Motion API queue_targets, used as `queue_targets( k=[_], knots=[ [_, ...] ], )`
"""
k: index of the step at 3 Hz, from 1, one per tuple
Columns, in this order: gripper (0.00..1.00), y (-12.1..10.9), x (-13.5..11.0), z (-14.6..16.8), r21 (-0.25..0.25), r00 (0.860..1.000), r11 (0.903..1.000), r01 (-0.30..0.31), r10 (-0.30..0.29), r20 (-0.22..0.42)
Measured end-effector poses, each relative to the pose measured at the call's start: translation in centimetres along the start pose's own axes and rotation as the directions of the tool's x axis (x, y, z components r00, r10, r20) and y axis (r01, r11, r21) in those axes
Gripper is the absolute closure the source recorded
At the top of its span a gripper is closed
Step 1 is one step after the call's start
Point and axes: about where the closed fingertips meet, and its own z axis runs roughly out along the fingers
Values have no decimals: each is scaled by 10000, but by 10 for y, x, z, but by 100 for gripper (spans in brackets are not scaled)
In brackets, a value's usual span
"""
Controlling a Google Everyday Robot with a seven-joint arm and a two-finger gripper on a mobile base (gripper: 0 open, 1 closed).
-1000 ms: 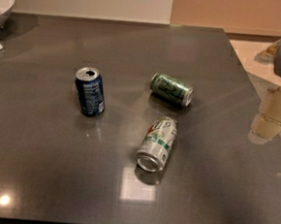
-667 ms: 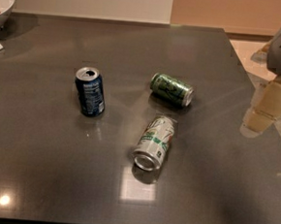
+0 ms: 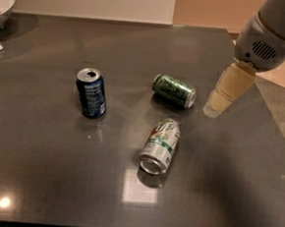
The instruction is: Place 7up can upright
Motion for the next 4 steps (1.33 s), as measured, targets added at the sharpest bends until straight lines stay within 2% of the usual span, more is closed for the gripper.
queue_targets(
  k=[1,2,3,4],
  knots=[
    [0,4,-24,9,230,9940,9941,-1064,1070,-245],
    [0,9,-39,17,895,9757,9739,-2087,2136,-489],
    [0,14,-47,22,1569,9428,9355,-3165,3285,-573],
    [0,20,-50,32,2203,8643,8510,-4767,4994,-591]
  ],
)
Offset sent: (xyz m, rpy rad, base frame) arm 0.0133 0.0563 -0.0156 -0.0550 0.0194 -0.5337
